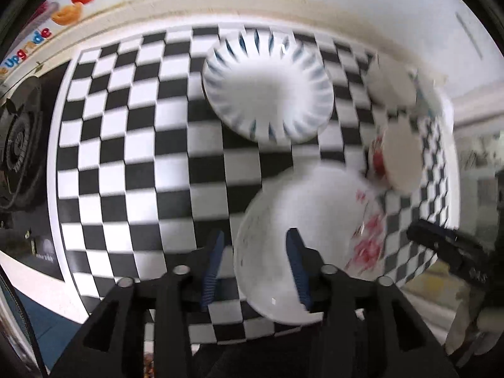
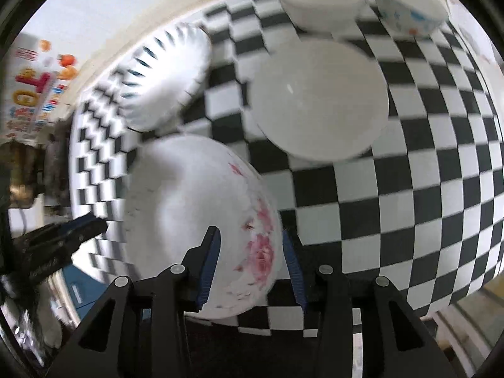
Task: Organize plates and bowls
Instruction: 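Grip the blue-striped plate rim with the right gripper onto the stack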
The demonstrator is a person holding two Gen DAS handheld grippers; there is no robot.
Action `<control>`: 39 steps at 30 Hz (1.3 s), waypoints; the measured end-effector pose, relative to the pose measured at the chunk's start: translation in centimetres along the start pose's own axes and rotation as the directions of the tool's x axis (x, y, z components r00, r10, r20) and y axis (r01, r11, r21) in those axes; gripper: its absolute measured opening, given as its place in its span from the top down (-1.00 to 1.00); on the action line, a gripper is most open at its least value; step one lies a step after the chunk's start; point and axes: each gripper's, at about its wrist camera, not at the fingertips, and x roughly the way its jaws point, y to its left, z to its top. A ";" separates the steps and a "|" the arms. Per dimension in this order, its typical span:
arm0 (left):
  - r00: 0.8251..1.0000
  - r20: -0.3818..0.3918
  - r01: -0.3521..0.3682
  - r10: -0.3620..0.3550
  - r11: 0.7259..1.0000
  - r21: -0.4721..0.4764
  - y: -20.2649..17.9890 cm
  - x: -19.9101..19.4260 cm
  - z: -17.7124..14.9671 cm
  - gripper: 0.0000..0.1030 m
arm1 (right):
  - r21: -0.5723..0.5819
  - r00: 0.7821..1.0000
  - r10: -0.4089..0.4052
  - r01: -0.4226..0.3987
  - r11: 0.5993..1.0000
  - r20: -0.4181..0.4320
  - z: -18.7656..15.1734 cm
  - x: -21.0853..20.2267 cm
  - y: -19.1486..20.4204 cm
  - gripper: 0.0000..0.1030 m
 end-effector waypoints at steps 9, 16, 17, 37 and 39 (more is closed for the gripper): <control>1.000 0.000 0.003 -0.003 0.985 -0.175 4.5 4.2 8.7 0.18 | -0.042 0.992 0.121 -0.119 0.992 0.041 11.4 -0.5 2.7 0.04; 0.998 -0.049 0.032 -0.045 0.970 -0.240 6.1 9.5 13.1 0.19 | -0.021 0.993 0.094 -0.096 0.995 -0.071 20.6 7.6 3.0 0.05; 0.997 -0.054 0.034 -0.048 0.971 -0.237 6.1 10.0 13.4 0.21 | -0.021 0.992 0.087 -0.089 0.996 -0.092 21.3 8.8 3.0 0.05; 0.999 0.037 -0.007 0.011 0.993 -0.114 2.5 6.5 14.0 0.65 | -0.077 0.997 0.031 -0.036 0.996 -0.065 21.0 8.6 3.9 0.76; 0.999 0.053 -0.001 0.007 0.995 -0.103 2.6 5.2 13.5 0.65 | -0.079 0.998 0.039 -0.043 0.996 -0.051 20.7 7.4 3.9 0.76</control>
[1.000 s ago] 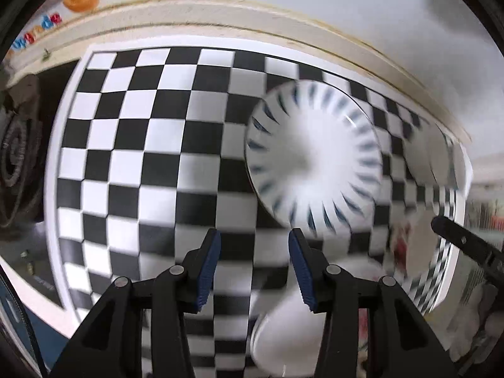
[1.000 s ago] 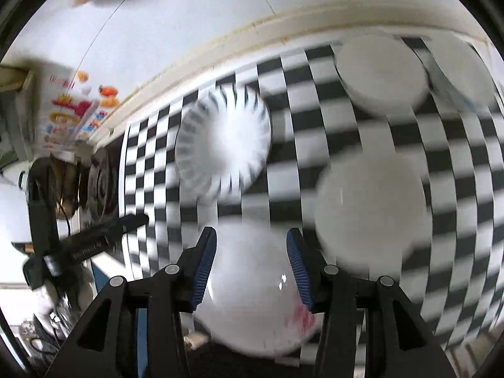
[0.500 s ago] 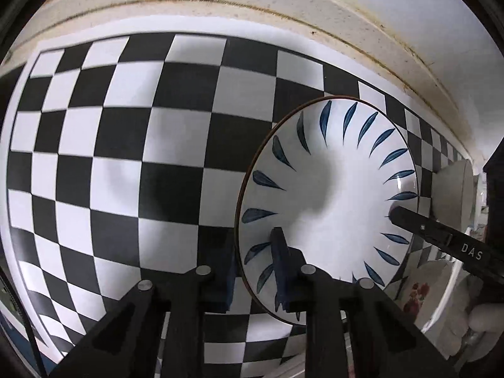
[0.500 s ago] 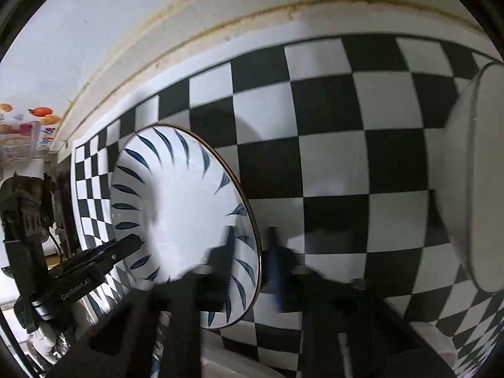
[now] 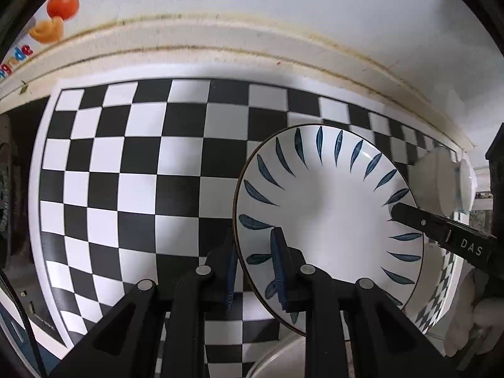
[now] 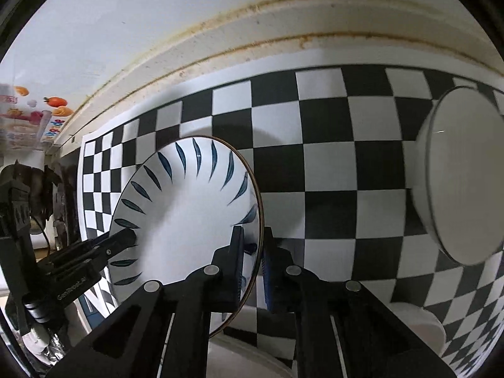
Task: Organize plates and bowls
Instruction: 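Grip the blue-striped plate rim with the right gripper onto the stack, then hold the three-plate stack with the right gripper and move it over the cloth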
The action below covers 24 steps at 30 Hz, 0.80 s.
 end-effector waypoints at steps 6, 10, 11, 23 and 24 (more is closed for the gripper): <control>0.998 0.063 0.010 -0.012 0.999 0.044 -0.8 -4.3 -2.0 0.65 | -0.010 0.998 0.029 -0.028 1.000 0.056 -1.8 -3.9 0.4 0.76; 0.995 0.097 0.010 -0.018 0.996 0.090 -1.9 -6.7 -3.7 0.65 | -0.029 0.994 0.049 -0.046 0.998 0.101 -3.8 -6.8 0.7 0.76; 0.994 0.103 0.011 -0.022 0.995 0.098 -2.1 -7.2 -4.2 0.65 | -0.034 0.993 0.051 -0.048 0.998 0.109 -4.4 -7.5 0.7 0.76; 0.995 0.091 0.030 -0.046 0.986 0.164 -4.1 -8.5 -12.1 0.65 | -0.038 0.984 0.074 -0.069 0.997 0.160 -16.3 -11.7 -0.3 0.76; 0.996 0.080 0.031 -0.045 0.986 0.165 -4.1 -8.1 -12.7 0.65 | -0.035 0.985 0.074 -0.069 0.997 0.156 -17.2 -11.5 -0.5 0.76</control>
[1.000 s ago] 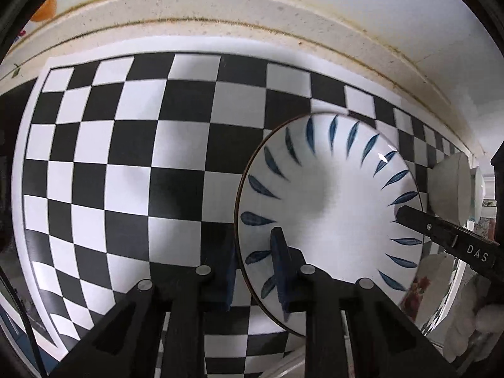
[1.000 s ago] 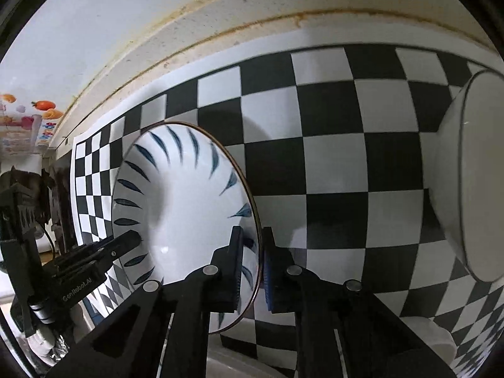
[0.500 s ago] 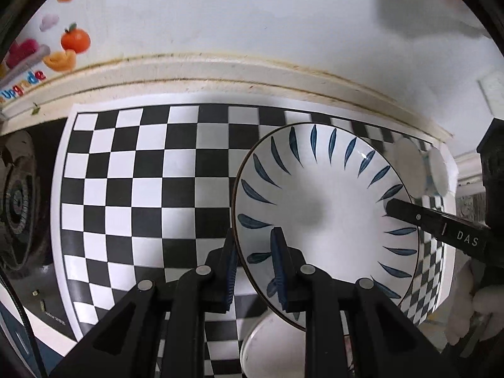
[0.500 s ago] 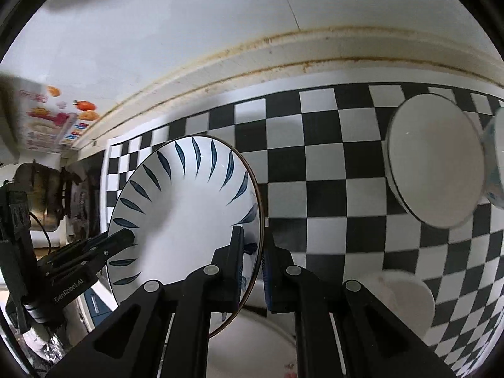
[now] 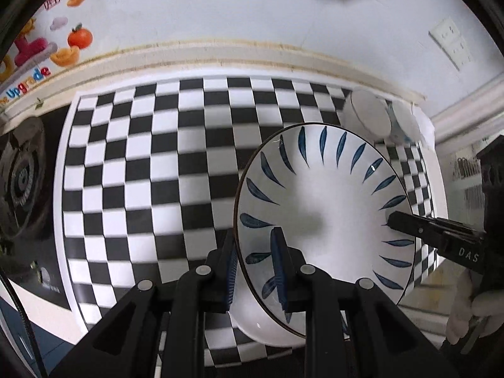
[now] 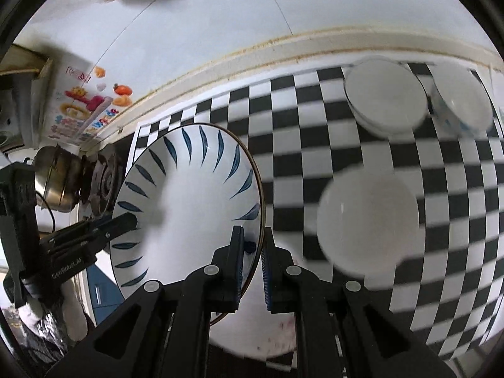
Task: Organize plates and bowls
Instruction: 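Hold the three-plate stack with the right gripper and move it over the cloth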
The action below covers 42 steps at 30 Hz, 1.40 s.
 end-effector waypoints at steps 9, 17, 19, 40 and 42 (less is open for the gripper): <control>0.996 -0.093 -0.013 0.013 1.000 0.002 -0.3 4.0 -4.3 0.65 | 0.070 0.997 0.007 -0.002 0.998 -0.076 -7.1 3.4 -2.7 0.76; 0.988 -0.145 -0.055 0.056 0.998 0.015 -0.6 6.8 -5.5 0.65 | 0.092 0.992 -0.003 0.014 0.996 -0.123 -10.0 6.4 -4.4 0.76; 0.986 -0.154 -0.061 0.063 0.998 0.019 -0.7 7.2 -5.6 0.65 | 0.090 0.991 -0.009 0.021 0.996 -0.133 -10.2 6.9 -4.6 0.76; 0.971 -0.207 -0.111 0.120 0.992 0.058 -2.3 10.6 -6.3 0.65 | 0.068 0.985 -0.054 0.066 0.996 -0.164 -10.2 9.0 -4.7 0.77; 0.970 -0.207 -0.118 0.127 0.991 0.057 -2.4 10.9 -6.5 0.65 | 0.062 0.984 -0.067 0.078 0.995 -0.163 -10.3 9.0 -4.7 0.77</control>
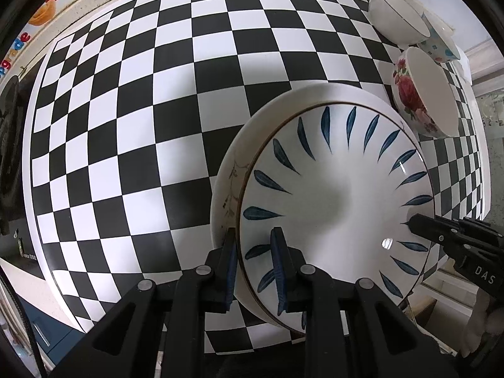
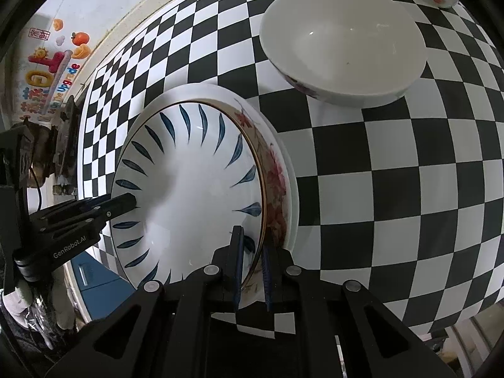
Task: Organize plates and bowls
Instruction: 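Hold the three-plate stack with the right gripper and move it over the cloth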
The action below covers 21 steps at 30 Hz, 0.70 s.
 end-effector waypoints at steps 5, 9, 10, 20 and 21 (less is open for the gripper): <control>1.000 -0.005 0.001 -0.001 1.000 -0.025 -0.2 0.4 0.1 0.65 | 0.009 1.000 -0.004 0.004 1.000 0.005 0.1 -0.1 -0.2 0.77; 1.000 -0.005 -0.004 0.004 0.999 -0.049 0.0 0.7 0.1 0.65 | 0.032 1.000 -0.012 0.011 0.999 0.005 0.1 -0.1 -0.3 0.75; 1.000 -0.006 -0.003 0.002 0.998 -0.057 0.0 0.6 0.0 0.65 | 0.039 1.000 -0.009 0.009 0.999 0.003 0.2 -0.1 -0.3 0.72; 1.000 -0.030 -0.002 -0.001 0.996 -0.092 0.3 0.8 0.0 0.65 | 0.056 0.999 -0.038 0.039 0.998 -0.019 0.3 -0.1 0.2 0.67; 1.000 -0.030 -0.006 0.003 0.996 -0.092 0.3 0.8 0.0 0.65 | 0.056 0.999 -0.036 0.037 0.998 -0.023 0.3 -0.1 0.2 0.64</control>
